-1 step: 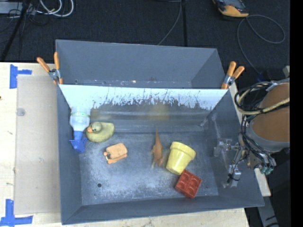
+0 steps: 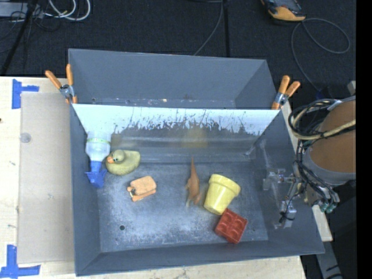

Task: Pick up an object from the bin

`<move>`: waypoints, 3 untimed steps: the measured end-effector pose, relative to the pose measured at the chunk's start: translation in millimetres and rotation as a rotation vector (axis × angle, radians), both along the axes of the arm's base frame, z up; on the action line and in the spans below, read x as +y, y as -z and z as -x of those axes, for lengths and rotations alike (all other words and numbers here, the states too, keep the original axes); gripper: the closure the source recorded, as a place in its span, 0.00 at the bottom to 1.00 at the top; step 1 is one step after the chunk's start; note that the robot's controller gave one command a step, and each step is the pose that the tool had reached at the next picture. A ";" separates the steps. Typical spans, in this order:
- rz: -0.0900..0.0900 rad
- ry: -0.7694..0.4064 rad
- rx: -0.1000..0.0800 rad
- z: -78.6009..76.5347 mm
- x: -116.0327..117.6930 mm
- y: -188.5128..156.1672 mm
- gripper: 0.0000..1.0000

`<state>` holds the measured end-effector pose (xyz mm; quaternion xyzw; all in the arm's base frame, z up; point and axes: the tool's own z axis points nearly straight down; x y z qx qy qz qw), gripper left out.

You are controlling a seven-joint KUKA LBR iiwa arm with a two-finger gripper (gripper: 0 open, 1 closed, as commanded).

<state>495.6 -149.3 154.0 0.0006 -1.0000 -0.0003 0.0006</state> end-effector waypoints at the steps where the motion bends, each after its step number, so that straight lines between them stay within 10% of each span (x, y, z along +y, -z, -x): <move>1: 0.002 -0.143 -0.004 3.5 25.2 34.8 0.00; 2: -0.004 -0.487 0.005 10.9 57.5 55.0 0.00; 3: 0.000 -0.453 0.001 20.5 72.0 43.7 0.00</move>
Offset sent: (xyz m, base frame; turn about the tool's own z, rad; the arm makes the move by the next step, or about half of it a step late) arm -0.0113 0.0625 -0.0488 -0.5023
